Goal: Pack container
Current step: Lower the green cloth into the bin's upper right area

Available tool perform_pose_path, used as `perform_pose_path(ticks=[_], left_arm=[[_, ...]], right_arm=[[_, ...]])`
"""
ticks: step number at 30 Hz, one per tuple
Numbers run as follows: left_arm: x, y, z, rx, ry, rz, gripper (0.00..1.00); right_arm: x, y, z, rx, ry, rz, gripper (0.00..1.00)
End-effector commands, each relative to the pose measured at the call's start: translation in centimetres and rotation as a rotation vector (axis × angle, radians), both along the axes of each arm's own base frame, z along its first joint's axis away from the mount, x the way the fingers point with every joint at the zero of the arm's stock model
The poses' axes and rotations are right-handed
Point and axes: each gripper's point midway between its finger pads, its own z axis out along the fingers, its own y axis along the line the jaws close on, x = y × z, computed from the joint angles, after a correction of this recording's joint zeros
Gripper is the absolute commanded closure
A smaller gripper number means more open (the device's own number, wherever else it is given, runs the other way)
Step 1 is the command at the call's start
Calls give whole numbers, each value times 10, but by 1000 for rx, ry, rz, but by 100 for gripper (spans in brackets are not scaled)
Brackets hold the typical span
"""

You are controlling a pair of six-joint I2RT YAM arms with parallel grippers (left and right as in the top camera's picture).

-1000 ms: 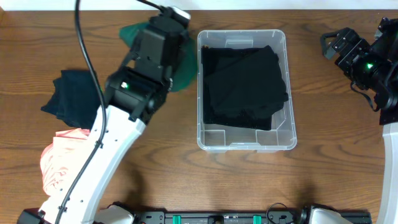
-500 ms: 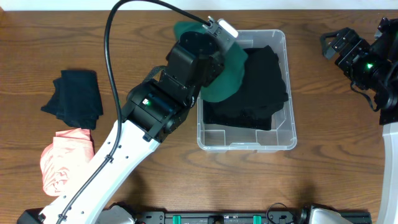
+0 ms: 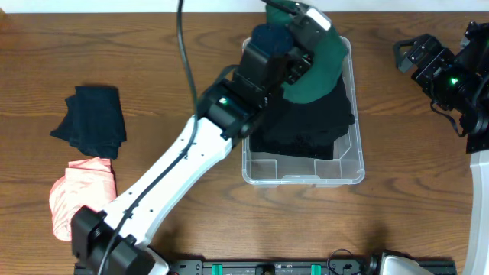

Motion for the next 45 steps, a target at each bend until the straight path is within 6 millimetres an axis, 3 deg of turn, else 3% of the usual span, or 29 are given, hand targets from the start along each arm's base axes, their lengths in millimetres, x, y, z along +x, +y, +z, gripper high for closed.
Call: perform_pose_path(ticks=[1,9,13,17,23,26,29,37,41,45], left_arm=[[-6,-14,36,-163,-34,-19,94],[-20,-38,72,-284,-134,-74,94],[-16,-37,68,-321,-105,-51,94],[2,-38,39,-318,-51,26,94],[31,-34,-34,-225,53,185,94],[37,-41,-48,-227,65,187,94],[37,-44,-39,-278,53,177,94],[33,-55,12,-448,-80,133,94],[24,-66,13,-467,-69,100,94],[23,-67,2,-431,-39,105,94]], right_arm=[[-3,-1,6,3,-14,-5,1],[-3,-1,6,3,-14,-5,1],[-3,-1,6,3,-14,-5,1],[-3,-1,6,3,-14,-5,1],[-3,-1,6,3,-14,-5,1],[-3,-1,6,3,-14,-5,1],[-3,-1,6,3,-14,-5,1],[-3,-1,6,3,-14,-5,1],[-3,-1,6,3,-14,-5,1],[-3,-1,6,3,-14,-5,1]])
